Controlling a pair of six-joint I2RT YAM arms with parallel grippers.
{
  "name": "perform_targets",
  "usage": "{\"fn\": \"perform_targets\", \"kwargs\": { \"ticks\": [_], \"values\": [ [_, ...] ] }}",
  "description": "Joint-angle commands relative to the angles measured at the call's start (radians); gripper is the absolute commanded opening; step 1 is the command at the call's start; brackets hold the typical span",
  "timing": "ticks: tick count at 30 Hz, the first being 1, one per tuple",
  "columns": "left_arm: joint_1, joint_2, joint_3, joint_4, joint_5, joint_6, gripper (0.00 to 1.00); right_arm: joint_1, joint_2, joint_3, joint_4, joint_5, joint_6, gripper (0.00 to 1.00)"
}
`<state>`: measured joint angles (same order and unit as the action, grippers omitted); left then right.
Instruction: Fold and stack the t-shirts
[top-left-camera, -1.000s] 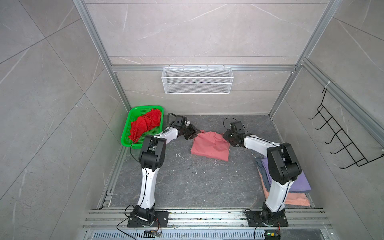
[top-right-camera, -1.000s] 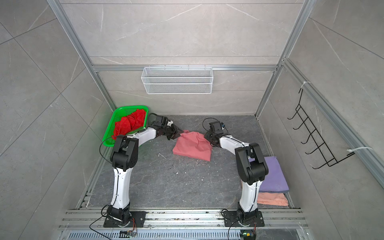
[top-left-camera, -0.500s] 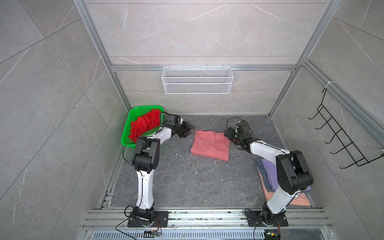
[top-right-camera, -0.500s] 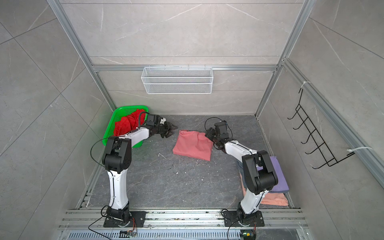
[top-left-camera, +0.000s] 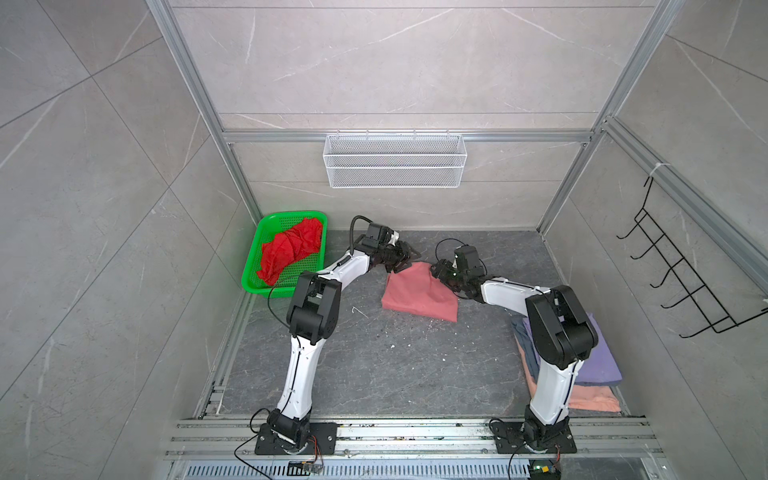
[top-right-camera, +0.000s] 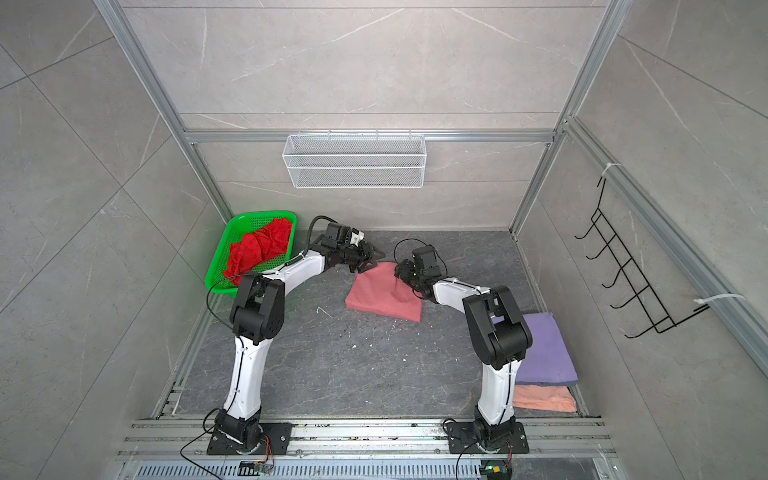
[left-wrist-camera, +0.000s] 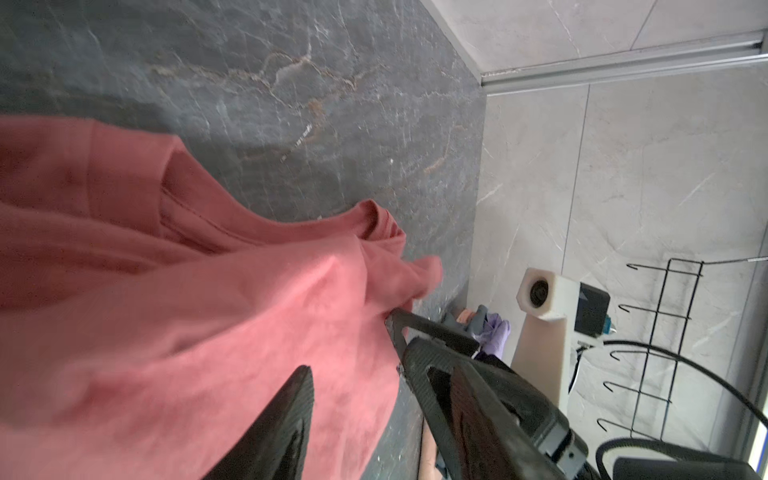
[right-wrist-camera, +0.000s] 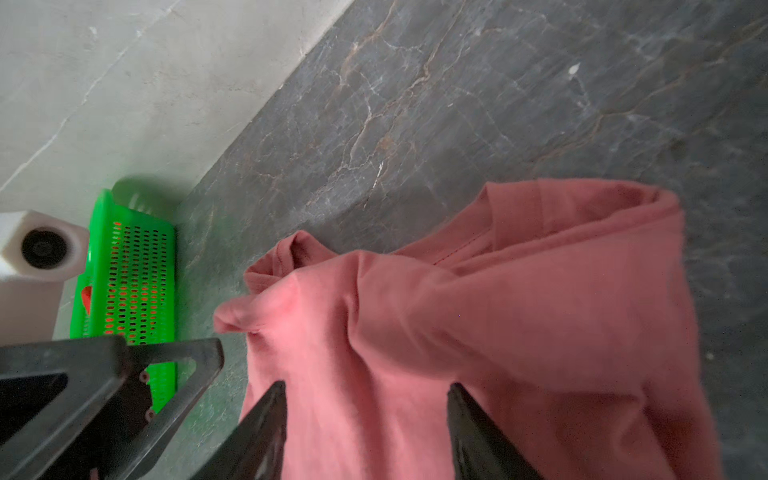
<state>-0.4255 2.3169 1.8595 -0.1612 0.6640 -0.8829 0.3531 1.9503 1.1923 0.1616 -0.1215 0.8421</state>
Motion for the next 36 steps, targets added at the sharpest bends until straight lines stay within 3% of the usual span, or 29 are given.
{"fn": "perform_targets", "kwargs": {
  "ticks": [1,5,11,19,26,30,32,36],
  "values": [
    [0.031,0.080,0.069,-0.009,0.029,-0.033,0.56,-0.010,0.052,0.057,-0.014,0.032,0.005,0.62],
    [0.062,0.158,0.095,0.050,0.014,-0.086,0.56,-0.037,0.120,0.079,-0.041,0.046,0.023,0.62],
    [0.119,0.233,0.125,-0.058,-0.058,-0.080,0.56,-0.084,0.188,0.077,-0.095,0.037,0.055,0.62],
    [0.152,0.199,0.097,-0.084,-0.081,-0.032,0.55,-0.149,0.145,0.059,-0.123,0.006,-0.005,0.61],
    [0.156,-0.060,-0.019,-0.088,-0.057,0.150,0.55,-0.154,-0.060,0.026,-0.091,-0.152,-0.129,0.63],
    [0.153,-0.211,-0.106,-0.280,-0.154,0.291,0.56,-0.153,-0.190,-0.022,-0.237,-0.151,-0.053,0.64],
    [0.150,-0.288,-0.200,-0.310,-0.181,0.325,0.57,-0.151,-0.252,-0.099,-0.219,-0.174,-0.006,0.66],
    [0.133,-0.430,-0.419,-0.317,-0.237,0.339,0.69,-0.142,-0.377,-0.263,-0.170,-0.199,0.070,0.70]
  ]
}}
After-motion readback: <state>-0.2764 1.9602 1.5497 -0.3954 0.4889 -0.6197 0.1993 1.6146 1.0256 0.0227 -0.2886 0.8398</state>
